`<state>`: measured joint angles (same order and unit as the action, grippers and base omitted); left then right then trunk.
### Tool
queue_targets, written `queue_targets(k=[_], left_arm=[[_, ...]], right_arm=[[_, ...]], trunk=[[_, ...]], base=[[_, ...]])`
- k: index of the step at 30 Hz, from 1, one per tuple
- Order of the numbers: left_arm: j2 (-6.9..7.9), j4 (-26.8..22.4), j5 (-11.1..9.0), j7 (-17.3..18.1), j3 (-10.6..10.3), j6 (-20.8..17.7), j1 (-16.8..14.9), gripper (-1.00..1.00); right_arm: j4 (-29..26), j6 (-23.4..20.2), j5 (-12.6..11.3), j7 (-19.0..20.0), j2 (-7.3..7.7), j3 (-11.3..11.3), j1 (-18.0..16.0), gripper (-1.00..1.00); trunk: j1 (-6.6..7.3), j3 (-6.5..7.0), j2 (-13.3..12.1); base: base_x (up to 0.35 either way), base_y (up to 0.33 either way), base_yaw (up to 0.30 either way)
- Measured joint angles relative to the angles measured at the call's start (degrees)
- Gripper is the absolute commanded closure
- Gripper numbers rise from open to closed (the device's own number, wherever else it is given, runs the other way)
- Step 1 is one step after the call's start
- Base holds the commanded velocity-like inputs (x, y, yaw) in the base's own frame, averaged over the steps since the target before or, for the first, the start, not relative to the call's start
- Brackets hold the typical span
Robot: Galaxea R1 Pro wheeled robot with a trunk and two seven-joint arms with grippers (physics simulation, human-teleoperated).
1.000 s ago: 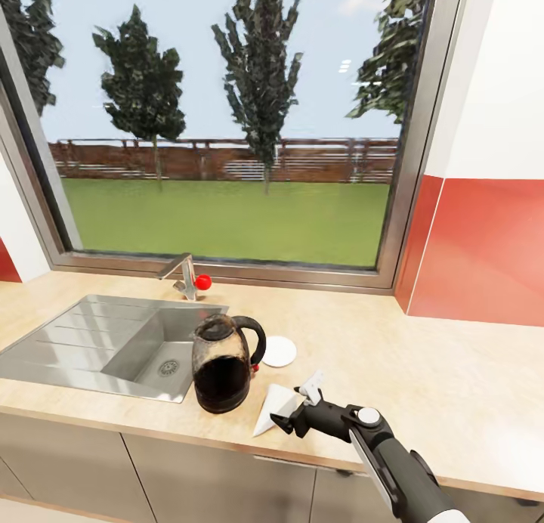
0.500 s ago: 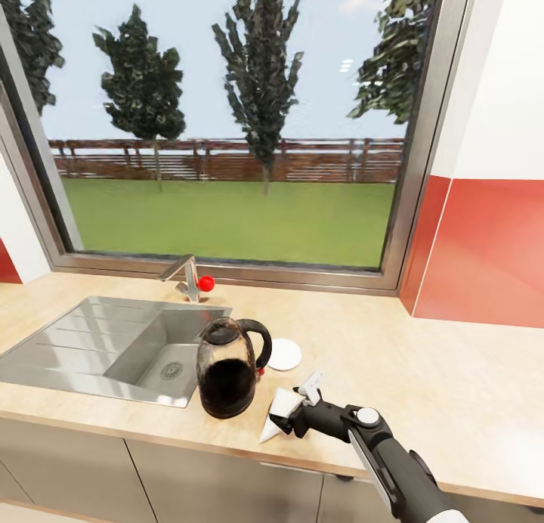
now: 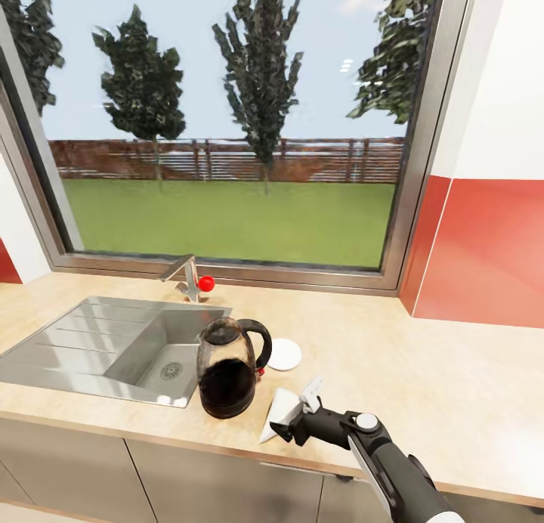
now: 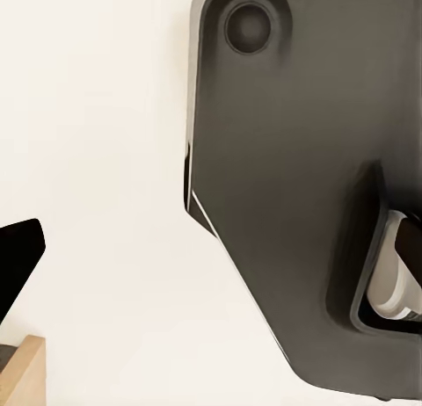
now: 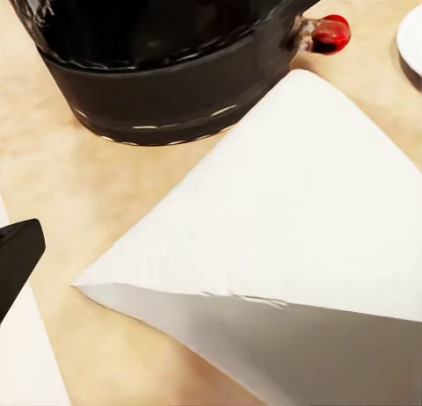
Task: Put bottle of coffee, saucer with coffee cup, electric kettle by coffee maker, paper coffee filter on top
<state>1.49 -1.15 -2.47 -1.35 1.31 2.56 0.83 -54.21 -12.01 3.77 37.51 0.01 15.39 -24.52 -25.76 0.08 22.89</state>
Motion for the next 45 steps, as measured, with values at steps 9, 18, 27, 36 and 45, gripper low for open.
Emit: queue_targets(k=[9, 18, 27, 36, 45], left_arm=[[0.01, 0.0, 0.0, 0.0, 0.0, 0.0, 0.0, -1.0], [0.01, 0.0, 0.0, 0.0, 0.0, 0.0, 0.0, -1.0], [0.01, 0.0, 0.0, 0.0, 0.0, 0.0, 0.0, -1.0], [-0.03, 0.0, 0.0, 0.0, -0.1, 0.1, 0.0, -1.0], [-0.13, 0.0, 0.0, -0.1, 0.0, 0.0, 0.0, -1.0]], right_arm=[[0.0, 0.1, 0.1, 0.0, 0.03, 0.0, 0.0, 1.0], [0.0, 0.1, 0.0, 0.1, 0.04, 0.0, 0.0, 1.0], [0.0, 0.1, 0.1, 0.4, 0.02, 0.0, 0.0, 1.0], [-0.3, 0.1, 0.1, 0.3, 0.02, 0.0, 0.0, 1.0], [-0.4, 0.0, 0.1, 0.3, -0.01, -0.1, 0.0, 1.0]], trunk=[[0.0, 0.0, 0.0], [0.0, 0.0, 0.0], [0.0, 0.0, 0.0], [-0.01, 0.0, 0.0], [-0.03, 0.0, 0.0]], base=[[0.0, 0.0, 0.0], [0.0, 0.0, 0.0], [0.0, 0.0, 0.0], [-0.02, 0.0, 0.0], [-0.32, 0.0, 0.0]])
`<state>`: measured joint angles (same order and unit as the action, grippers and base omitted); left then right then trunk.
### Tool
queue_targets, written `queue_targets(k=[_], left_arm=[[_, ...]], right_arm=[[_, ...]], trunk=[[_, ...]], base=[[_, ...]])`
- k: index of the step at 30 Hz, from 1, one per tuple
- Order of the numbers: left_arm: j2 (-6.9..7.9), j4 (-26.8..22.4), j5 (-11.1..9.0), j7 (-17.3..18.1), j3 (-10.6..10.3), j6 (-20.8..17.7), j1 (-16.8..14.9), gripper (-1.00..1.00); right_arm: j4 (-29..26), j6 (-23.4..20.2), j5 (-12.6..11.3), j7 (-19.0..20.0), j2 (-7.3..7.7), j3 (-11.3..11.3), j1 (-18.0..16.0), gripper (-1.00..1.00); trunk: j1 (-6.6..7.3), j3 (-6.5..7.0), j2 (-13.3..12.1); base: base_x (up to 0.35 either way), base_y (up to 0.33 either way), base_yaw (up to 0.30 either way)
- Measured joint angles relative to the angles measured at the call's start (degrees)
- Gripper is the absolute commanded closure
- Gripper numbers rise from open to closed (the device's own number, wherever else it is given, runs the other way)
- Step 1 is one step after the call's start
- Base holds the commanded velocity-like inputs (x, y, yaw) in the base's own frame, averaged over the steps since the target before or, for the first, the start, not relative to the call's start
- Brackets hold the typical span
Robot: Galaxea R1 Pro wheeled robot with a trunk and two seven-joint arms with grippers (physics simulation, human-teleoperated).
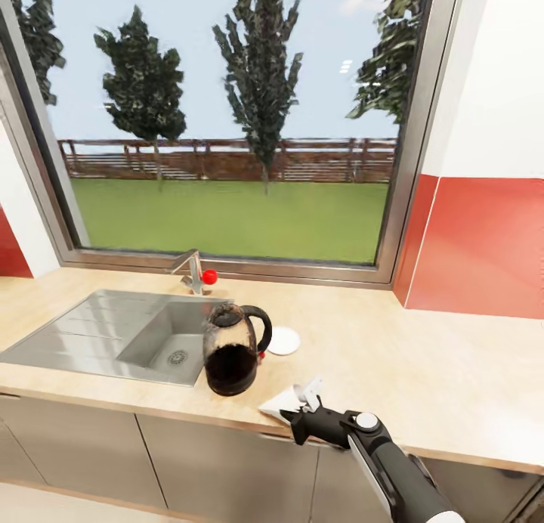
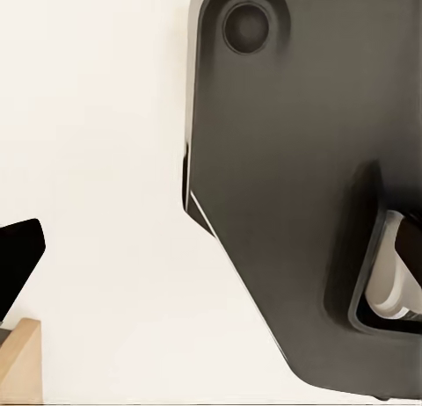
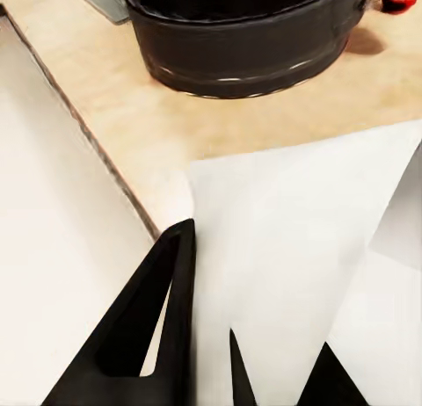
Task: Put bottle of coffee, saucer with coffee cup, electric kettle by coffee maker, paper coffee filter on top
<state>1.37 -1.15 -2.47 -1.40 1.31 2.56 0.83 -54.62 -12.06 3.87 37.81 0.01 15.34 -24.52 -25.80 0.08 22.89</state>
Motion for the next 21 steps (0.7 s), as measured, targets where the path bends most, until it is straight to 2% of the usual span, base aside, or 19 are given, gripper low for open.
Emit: queue_targets(k=[7, 12, 14, 16, 18, 21], left_arm=[[0.12, -0.2, 0.0, 0.0, 0.0, 0.0, 0.0, -1.0], [0.13, -0.3, 0.0, 0.0, 0.0, 0.0, -0.1, -1.0], [0.13, -0.3, 0.0, -0.1, -0.1, -0.1, -0.1, -1.0], [0.13, -0.3, 0.0, 0.0, -0.1, -0.1, -0.1, -1.0], [0.13, -0.3, 0.1, 0.0, -0.1, -0.1, -0.1, -1.0], [0.13, -0.3, 0.2, 0.0, -0.1, -0.1, -0.1, -1.0]], right_arm=[[-0.7, -0.1, -0.1, 0.1, -0.11, 0.0, 0.0, 1.0], [-5.0, -1.0, -0.2, -0.1, -0.53, 0.0, 0.0, 1.0], [-10.6, -8.2, -0.2, -0.2, -2.61, 0.0, 0.0, 1.0], [-14.0, -12.7, -0.1, -0.3, -4.17, 0.0, 0.0, 1.0], [-18.7, -18.5, -0.2, -0.4, -6.67, 0.0, 0.0, 1.0], [-21.7, -22.2, -0.1, -0.4, -7.89, 0.0, 0.0, 1.0]], trunk=[[0.0, 0.0, 0.0], [0.01, 0.01, 0.0], [0.01, 0.01, 0.0], [0.01, 0.01, 0.0], [0.02, 0.01, 0.0], [0.02, 0.0, 0.0]], base=[[-0.336, 0.015, 0.0], [-0.302, 0.169, 0.0], [-0.276, 0.226, 0.0], [-0.272, 0.228, 0.0], [-0.243, 0.22, 0.0], [-0.161, 0.149, 0.0]])
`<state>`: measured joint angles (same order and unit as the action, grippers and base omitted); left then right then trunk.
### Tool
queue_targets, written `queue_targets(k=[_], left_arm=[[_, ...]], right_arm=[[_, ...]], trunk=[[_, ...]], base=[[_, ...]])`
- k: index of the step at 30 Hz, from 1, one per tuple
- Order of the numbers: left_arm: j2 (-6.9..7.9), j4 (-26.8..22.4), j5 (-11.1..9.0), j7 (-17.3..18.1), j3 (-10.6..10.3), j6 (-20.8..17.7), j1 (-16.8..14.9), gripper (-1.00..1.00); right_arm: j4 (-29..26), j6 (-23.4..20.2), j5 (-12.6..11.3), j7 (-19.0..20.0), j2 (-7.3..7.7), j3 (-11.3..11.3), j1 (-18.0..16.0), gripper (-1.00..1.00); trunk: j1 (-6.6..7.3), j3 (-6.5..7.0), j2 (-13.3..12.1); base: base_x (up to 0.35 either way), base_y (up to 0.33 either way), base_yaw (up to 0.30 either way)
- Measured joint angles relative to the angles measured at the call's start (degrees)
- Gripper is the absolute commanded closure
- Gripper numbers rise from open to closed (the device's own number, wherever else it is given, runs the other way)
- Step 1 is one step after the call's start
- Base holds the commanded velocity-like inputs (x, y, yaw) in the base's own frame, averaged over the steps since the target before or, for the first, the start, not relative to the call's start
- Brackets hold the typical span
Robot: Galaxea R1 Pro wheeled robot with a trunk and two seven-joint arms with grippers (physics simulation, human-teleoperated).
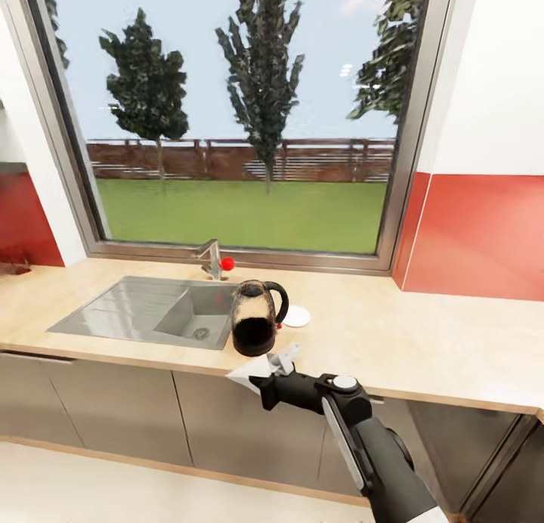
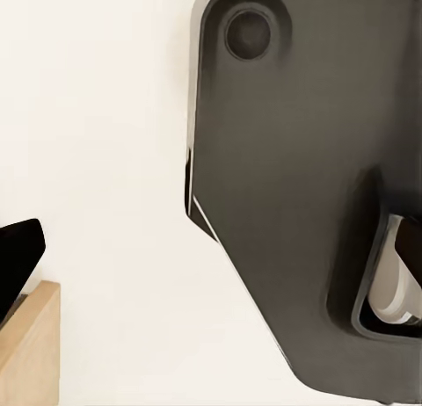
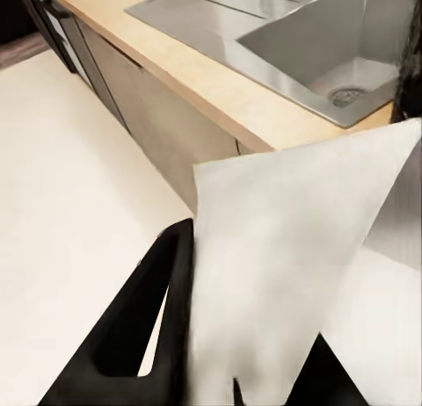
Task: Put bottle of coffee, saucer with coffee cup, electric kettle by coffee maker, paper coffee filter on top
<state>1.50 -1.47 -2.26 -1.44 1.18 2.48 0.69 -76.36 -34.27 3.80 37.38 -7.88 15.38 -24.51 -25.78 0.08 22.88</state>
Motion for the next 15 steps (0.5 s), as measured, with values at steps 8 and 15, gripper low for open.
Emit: queue_targets(k=[8, 15], left_arm=[[0.02, 0.0, 0.0, 0.1, -0.1, 0.0, -0.1, -1.0], [0.08, 0.0, 0.0, 0.2, -0.1, 0.3, -0.1, -1.0]], right_arm=[[-1.9, -1.0, -0.1, 0.0, -0.27, -0.1, 0.0, 1.0], [-2.8, -1.3, -0.3, 0.0, -0.19, -0.1, 0.0, 1.0]], trunk=[[0.0, 0.0, 0.0], [0.01, 0.0, 0.0]], base=[[-0.109, 0.104, 0.0], [-0.093, 0.09, 0.023]])
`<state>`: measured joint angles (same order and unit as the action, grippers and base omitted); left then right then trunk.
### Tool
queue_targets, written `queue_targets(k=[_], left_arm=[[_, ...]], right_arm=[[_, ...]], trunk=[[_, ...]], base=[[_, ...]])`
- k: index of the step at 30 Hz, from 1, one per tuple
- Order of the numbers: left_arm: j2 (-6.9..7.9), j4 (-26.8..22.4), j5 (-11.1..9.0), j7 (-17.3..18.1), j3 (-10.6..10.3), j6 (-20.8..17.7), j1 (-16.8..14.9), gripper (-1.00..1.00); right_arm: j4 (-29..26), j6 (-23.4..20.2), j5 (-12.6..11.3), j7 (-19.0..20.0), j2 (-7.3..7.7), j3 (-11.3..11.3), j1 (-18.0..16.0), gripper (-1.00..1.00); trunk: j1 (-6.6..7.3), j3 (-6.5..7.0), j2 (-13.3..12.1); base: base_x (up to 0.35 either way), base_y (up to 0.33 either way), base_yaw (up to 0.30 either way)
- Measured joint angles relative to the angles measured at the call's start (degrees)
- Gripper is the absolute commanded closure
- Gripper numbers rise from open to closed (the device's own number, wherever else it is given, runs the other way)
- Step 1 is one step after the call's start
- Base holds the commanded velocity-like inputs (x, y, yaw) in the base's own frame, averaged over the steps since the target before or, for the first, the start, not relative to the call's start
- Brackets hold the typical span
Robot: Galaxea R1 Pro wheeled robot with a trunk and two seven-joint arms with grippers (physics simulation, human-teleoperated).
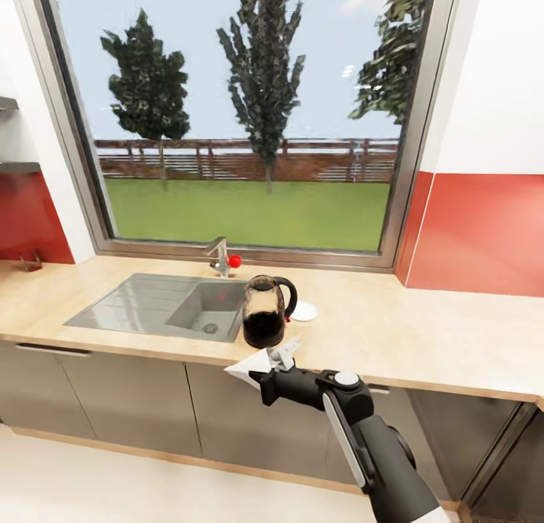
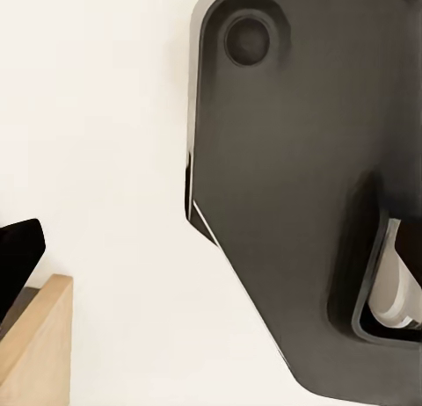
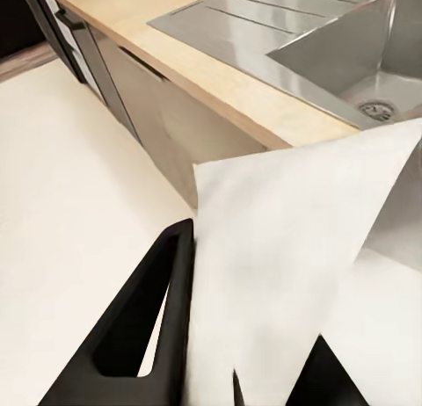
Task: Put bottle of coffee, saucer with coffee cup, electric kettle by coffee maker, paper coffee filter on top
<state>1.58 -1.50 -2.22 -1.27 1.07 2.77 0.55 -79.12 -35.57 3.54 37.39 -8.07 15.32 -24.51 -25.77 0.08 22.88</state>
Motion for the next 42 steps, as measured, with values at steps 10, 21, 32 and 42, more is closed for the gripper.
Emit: queue_targets(k=[10, 21, 32, 42], left_arm=[[-0.08, -0.2, -0.1, 0.1, 0.0, 0.5, -0.1, -1.0], [-0.36, -0.3, 0.0, 0.1, 0.0, 0.5, -0.2, -1.0], [-0.33, -0.3, -0.2, 0.1, 0.0, 0.4, -0.3, -1.0], [-0.31, -0.3, -0.2, 0.0, 0.0, 0.4, -0.3, -1.0]], right_arm=[[-1.5, -3.7, 0.0, 0.0, 0.09, -0.1, 0.0, 1.0], [-1.5, -3.6, 0.0, 0.0, 0.1, -0.1, 0.0, 1.0], [-1.5, -3.6, 0.0, 0.1, 0.1, 0.0, 0.0, 1.0], [-1.5, -3.6, 0.0, 0.1, 0.11, 0.0, 0.0, 1.0]], trunk=[[0.01, -0.22, 0.0], [0.01, -0.6, 0.0], [0.02, -0.98, -0.1], [0.04, -1.33, -0.1]], base=[[-0.011, 0.011, 0.237], [0.0, 0.0, 0.266], [0.0, 0.009, 0.266], [0.062, 0.247, 0.266]])
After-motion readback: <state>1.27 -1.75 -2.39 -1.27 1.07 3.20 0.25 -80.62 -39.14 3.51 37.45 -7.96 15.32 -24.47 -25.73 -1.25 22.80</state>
